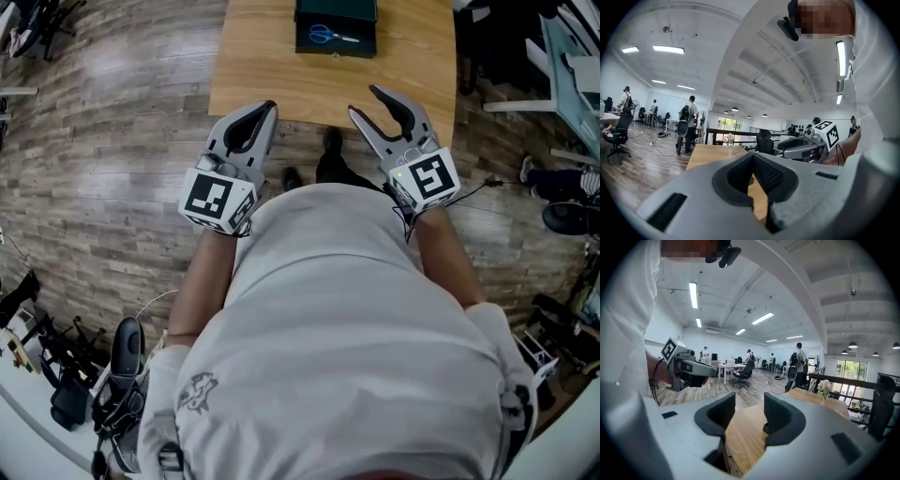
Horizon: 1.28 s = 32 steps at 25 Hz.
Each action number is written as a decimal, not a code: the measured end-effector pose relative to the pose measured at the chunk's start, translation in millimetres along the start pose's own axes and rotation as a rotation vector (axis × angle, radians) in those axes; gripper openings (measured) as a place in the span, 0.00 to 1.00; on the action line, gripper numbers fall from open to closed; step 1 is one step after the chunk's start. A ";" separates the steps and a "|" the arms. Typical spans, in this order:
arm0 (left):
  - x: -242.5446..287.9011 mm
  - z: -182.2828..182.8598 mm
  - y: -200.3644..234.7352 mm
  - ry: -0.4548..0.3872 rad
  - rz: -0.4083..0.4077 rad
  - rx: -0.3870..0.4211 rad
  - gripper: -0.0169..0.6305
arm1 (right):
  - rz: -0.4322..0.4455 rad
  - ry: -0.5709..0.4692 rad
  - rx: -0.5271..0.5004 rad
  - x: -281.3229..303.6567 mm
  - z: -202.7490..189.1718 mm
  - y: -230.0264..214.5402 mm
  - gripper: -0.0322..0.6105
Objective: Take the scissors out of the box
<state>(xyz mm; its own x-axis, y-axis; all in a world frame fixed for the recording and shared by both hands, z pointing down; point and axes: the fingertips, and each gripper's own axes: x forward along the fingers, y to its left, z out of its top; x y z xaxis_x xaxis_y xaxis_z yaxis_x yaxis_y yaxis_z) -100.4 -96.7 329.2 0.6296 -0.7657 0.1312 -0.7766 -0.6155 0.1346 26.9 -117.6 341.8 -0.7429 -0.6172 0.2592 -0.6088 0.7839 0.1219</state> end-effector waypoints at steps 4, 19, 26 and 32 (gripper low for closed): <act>13.6 -1.4 11.1 0.006 0.039 -0.011 0.03 | 0.043 0.009 -0.005 14.7 -4.5 -15.6 0.36; 90.3 -15.0 42.2 0.076 0.130 -0.073 0.03 | 0.240 0.147 -0.060 85.0 -38.8 -97.6 0.35; 121.2 -38.4 56.9 0.123 0.163 -0.130 0.03 | 0.306 0.211 -0.078 122.4 -62.3 -131.9 0.32; 142.2 -59.4 71.7 0.167 0.166 -0.137 0.03 | 0.351 0.257 -0.141 156.1 -85.3 -147.8 0.30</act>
<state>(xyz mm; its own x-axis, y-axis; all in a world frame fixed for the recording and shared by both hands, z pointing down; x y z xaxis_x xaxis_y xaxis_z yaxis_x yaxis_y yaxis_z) -65.2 -238.7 415.9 0.4981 -0.8054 0.3211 -0.8661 -0.4448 0.2281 24.6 -324.1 446.0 -0.7933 -0.2893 0.5356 -0.2752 0.9553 0.1083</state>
